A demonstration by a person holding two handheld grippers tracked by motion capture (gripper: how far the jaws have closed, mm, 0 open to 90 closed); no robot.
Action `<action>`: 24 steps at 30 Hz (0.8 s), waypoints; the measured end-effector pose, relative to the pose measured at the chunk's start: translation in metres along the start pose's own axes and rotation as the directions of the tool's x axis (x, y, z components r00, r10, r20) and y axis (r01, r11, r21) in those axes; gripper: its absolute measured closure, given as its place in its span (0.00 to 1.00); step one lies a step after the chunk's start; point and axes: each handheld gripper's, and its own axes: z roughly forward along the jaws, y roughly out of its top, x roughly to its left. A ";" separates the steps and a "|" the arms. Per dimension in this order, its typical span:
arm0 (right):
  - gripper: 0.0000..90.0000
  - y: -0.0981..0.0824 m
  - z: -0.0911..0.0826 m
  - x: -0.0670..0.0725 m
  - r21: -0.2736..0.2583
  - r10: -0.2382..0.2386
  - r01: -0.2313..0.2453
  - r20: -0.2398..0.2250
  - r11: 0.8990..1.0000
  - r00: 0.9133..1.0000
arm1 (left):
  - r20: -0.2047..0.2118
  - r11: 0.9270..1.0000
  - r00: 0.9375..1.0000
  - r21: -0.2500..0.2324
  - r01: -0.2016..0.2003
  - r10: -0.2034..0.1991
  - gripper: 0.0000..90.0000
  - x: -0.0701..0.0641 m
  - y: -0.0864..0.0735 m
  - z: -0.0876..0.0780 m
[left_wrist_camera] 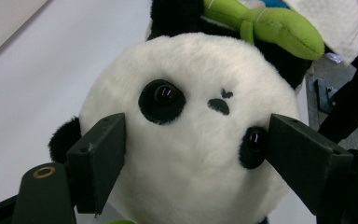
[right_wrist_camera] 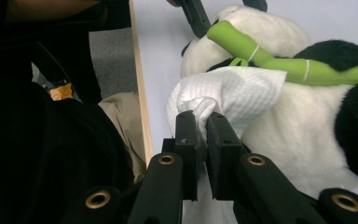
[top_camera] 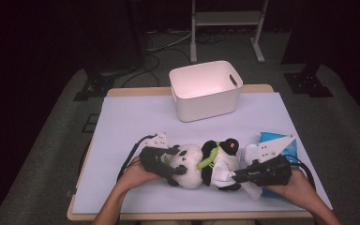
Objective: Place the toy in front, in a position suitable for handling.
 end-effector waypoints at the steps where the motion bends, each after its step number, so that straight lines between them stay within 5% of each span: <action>1: 0.92 0.001 0.003 0.000 -0.004 -0.004 0.004 -0.002 1.000 1.000 | 0.002 1.000 1.000 -0.003 0.002 -0.002 0.22 0.000 0.000 0.000; 15: 0.92 0.035 0.044 -0.004 0.008 -0.085 0.086 -0.063 0.996 0.994 | 0.006 1.000 1.000 -0.009 0.003 -0.003 0.22 0.000 -0.001 0.000; 19: 0.91 0.045 0.049 -0.004 0.010 -0.121 0.122 -0.070 0.992 0.990 | 0.006 1.000 1.000 -0.008 0.003 -0.003 0.22 0.000 -0.001 -0.001; 24: 0.91 0.042 0.048 -0.007 0.037 -0.111 0.113 -0.062 0.993 0.992 | 0.007 1.000 1.000 -0.009 0.003 -0.002 0.22 0.000 -0.002 -0.001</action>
